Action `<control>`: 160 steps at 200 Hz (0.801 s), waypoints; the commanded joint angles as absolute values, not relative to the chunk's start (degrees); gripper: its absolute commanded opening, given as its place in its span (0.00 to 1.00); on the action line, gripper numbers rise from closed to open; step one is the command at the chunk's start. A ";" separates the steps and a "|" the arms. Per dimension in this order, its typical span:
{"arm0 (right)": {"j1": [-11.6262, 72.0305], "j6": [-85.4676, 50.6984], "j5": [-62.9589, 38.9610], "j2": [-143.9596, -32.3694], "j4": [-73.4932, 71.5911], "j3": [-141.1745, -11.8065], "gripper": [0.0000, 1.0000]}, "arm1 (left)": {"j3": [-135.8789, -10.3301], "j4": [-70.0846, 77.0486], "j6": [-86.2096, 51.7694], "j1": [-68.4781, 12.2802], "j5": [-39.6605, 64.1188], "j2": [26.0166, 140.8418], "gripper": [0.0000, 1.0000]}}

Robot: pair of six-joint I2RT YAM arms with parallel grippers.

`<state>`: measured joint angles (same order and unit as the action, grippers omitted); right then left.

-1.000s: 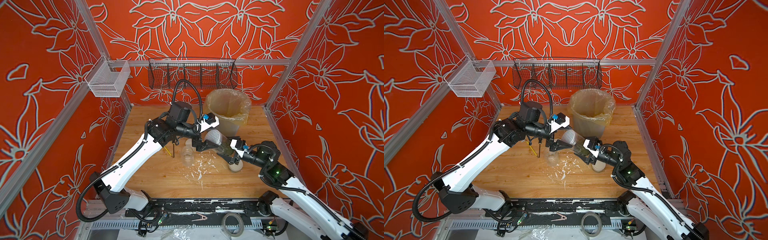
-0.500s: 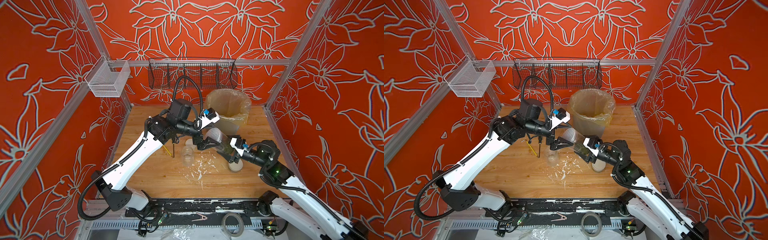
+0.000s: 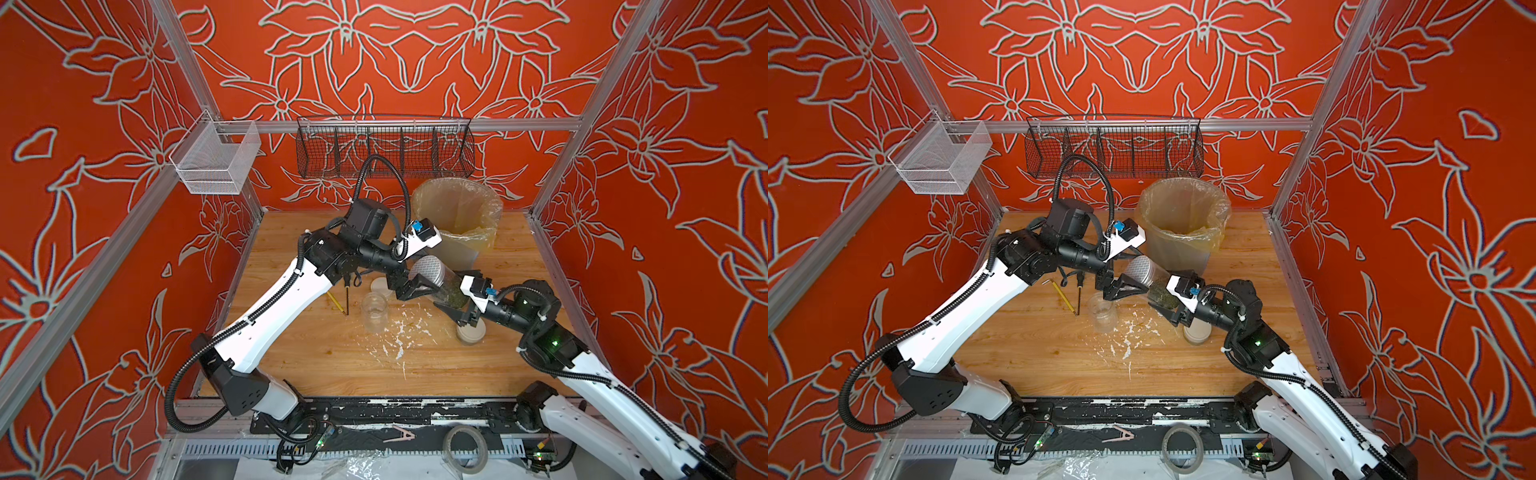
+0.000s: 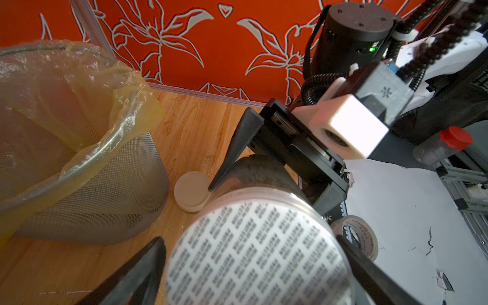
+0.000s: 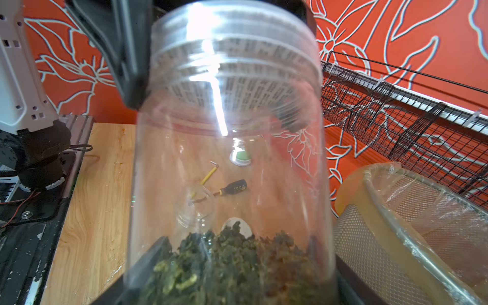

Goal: Empty moldy tea leaves from jars
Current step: Unscrew the lid from the jar.

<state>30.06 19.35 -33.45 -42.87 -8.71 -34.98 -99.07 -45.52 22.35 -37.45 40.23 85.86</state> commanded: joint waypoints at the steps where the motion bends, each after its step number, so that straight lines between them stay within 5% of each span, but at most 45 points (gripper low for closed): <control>1: 30.18 20.74 -35.05 -42.28 -10.42 -37.49 0.45 | -100.89 -47.37 22.92 -37.02 41.37 86.38 0.89; 32: 30.18 21.09 -34.33 -42.15 -10.28 -37.20 0.45 | -101.17 -46.80 21.79 -36.84 41.99 86.05 0.78; 94: 30.22 26.85 -25.76 -42.74 -10.67 -36.25 0.44 | -102.44 -44.08 9.69 -36.74 41.58 85.41 0.72; 160: 30.26 31.76 -12.84 -42.85 -16.95 -32.21 0.43 | -109.97 -51.12 -12.27 -36.47 24.74 90.15 0.71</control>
<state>30.72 26.70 -22.15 -43.07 -14.39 -34.59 -106.24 -47.59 0.80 -37.58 35.38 88.92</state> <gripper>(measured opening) 0.818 0.819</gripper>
